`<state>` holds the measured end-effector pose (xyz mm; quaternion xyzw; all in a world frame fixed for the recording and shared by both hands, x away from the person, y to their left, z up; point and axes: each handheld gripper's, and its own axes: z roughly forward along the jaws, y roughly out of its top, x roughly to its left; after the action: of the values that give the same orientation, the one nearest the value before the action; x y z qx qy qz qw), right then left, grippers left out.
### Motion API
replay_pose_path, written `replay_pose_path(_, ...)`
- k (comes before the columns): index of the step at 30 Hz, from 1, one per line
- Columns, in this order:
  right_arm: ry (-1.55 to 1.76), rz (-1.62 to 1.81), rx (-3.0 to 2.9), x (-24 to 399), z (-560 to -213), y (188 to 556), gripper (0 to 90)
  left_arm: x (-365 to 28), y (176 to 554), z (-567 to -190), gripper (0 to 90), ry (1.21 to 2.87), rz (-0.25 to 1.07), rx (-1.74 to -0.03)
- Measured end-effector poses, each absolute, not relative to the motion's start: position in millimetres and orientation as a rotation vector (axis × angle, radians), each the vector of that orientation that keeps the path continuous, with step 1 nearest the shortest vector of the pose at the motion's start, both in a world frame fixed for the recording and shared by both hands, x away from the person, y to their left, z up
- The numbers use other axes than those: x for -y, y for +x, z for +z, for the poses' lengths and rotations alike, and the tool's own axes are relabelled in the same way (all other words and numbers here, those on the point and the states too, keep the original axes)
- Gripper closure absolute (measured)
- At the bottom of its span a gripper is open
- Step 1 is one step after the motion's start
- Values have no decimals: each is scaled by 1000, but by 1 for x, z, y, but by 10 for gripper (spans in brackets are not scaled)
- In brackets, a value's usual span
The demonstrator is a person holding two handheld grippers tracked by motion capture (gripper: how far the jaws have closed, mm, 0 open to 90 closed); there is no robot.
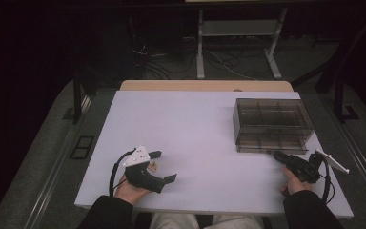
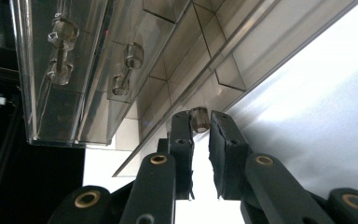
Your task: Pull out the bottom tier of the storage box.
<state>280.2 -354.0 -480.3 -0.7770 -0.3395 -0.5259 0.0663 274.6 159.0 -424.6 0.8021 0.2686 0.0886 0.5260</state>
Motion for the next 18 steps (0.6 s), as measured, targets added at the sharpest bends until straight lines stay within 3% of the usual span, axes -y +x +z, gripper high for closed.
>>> replay_pose_path(18, -2300, -1645, 1330, 349, -451, 277, 753, -159, 275, -425, 0, 1921, 215, -645)
